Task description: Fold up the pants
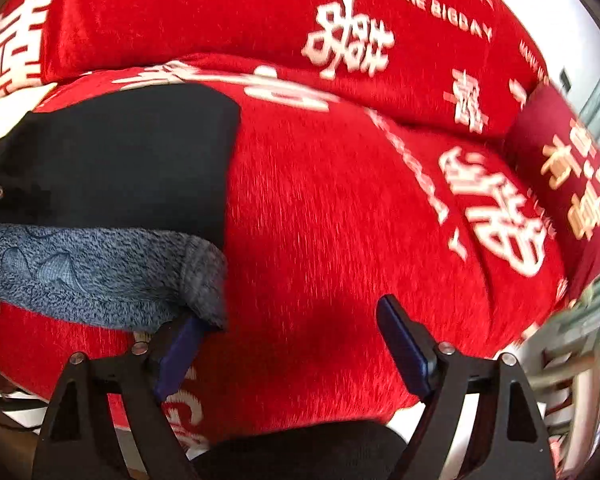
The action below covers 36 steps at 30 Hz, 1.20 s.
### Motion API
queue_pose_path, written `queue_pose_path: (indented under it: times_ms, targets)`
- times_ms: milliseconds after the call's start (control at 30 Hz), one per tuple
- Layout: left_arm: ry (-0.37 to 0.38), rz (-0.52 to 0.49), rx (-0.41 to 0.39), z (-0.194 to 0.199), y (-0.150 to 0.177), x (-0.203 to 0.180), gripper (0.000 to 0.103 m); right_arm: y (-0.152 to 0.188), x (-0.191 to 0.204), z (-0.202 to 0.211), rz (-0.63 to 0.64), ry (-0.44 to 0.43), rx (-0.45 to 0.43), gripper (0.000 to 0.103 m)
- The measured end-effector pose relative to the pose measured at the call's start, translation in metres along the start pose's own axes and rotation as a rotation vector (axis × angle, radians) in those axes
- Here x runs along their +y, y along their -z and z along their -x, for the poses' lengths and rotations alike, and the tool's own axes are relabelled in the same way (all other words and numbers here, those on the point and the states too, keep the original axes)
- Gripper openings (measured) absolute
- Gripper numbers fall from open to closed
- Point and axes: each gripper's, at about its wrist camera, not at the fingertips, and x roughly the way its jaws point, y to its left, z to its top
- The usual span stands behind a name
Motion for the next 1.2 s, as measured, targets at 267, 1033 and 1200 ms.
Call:
queue_pose_path:
  times_ms: [267,1033,1200]
  targets:
    - [-0.041,-0.026,-0.027,-0.003,0.006,-0.007,0.103,-0.025,-0.017,0.068,-0.008,-0.089,-0.200,0.088]
    - [-0.036,0.125,0.050,-0.009,0.028,0.032,0.103,-0.114,0.079,-0.028,0.217,-0.464,0.044,0.089]
    - [-0.031,0.129,0.049,-0.010,0.027,0.033,0.103,-0.132,0.090,-0.059,0.167,-0.485,0.085,0.098]
